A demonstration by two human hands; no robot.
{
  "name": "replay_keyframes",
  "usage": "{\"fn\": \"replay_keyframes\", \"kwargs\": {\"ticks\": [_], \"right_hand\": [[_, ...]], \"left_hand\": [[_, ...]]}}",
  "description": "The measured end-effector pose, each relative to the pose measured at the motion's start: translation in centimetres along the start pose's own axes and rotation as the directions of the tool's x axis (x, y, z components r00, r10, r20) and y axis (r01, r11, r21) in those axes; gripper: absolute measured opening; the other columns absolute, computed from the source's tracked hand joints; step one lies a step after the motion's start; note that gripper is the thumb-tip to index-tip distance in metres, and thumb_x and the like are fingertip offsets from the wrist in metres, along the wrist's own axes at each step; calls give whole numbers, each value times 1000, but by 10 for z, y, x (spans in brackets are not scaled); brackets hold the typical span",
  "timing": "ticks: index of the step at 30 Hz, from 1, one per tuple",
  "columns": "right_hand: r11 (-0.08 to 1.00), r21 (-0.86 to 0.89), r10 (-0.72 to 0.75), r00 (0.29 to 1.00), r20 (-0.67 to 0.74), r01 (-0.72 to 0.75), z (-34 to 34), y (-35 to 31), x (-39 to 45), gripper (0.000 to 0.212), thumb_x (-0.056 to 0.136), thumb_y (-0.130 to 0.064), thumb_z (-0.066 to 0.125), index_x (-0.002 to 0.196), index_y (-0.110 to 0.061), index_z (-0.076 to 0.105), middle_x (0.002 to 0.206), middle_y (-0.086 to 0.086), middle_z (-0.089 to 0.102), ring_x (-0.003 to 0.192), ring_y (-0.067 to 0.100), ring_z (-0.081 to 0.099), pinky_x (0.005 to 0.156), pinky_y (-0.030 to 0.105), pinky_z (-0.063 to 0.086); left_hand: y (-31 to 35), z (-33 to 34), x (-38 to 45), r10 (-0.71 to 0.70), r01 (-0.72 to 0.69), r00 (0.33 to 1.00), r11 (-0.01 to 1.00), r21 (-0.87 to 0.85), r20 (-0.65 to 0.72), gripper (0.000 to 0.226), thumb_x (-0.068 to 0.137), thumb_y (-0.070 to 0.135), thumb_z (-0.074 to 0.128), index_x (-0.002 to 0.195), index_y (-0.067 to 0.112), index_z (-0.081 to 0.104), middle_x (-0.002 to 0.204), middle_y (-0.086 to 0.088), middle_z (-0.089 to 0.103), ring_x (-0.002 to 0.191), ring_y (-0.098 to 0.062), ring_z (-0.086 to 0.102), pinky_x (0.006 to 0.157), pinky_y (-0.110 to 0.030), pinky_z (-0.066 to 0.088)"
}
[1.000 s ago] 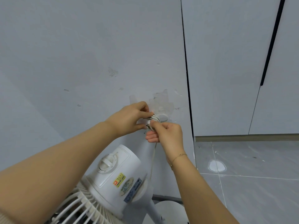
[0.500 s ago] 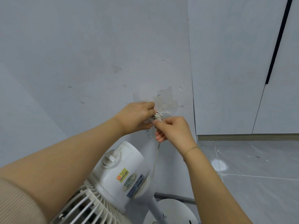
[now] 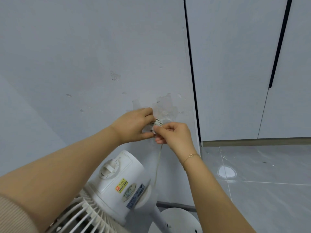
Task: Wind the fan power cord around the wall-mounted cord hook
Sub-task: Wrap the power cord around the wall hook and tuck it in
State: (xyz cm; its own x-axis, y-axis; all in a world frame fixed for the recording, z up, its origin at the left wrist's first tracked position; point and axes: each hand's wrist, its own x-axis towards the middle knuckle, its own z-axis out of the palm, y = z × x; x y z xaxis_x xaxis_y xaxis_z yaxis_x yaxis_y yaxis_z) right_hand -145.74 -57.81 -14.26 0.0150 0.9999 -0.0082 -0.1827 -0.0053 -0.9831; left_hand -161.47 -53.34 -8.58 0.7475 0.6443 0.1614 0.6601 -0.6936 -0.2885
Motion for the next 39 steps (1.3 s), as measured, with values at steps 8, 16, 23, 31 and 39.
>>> {"fn": "replay_keyframes", "kwargs": {"ticks": [8,16,23,31,39], "right_hand": [[912,391,147,989,-17,-128,-6,-8,-2,20,90,-5,51,76,-2,65,69,15,68,54,17,67,61,19,58],[992,81,110,977,-181,-96,-11,9,-5,27,84,0,44,68,-11,63,64,9,64,53,21,61,79,38,57],[1000,-20,-17,979,-202,13,-8,16,-11,13,83,-4,60,76,-13,66,61,3,65,54,14,61,80,41,58],[1000,22,-6,959,-283,13,-4,24,-5,23,86,-4,62,69,-20,62,61,2,65,55,16,63,73,29,56],[999,-37,20,977,-211,-29,-8,19,-12,28,77,2,61,68,-24,63,64,5,68,69,26,68,81,38,58]], "left_hand": [[2,-4,7,-205,212,977,964,-160,55,29,85,35,65,93,7,67,90,-5,55,80,-22,58,74,-41,48],[9,-8,11,-268,282,956,953,-113,122,32,85,38,64,95,8,68,93,-5,56,84,-24,59,77,-40,47],[19,-11,14,-311,316,946,947,-52,92,24,85,27,62,95,5,62,96,-9,57,87,-29,58,74,-33,43],[18,-8,15,-359,364,931,928,-78,72,24,83,14,61,105,9,57,101,-10,59,92,-29,58,75,-33,44],[25,-15,14,-409,428,900,894,-132,151,28,83,20,63,108,13,55,103,-6,56,94,-27,55,76,-29,40]]}}
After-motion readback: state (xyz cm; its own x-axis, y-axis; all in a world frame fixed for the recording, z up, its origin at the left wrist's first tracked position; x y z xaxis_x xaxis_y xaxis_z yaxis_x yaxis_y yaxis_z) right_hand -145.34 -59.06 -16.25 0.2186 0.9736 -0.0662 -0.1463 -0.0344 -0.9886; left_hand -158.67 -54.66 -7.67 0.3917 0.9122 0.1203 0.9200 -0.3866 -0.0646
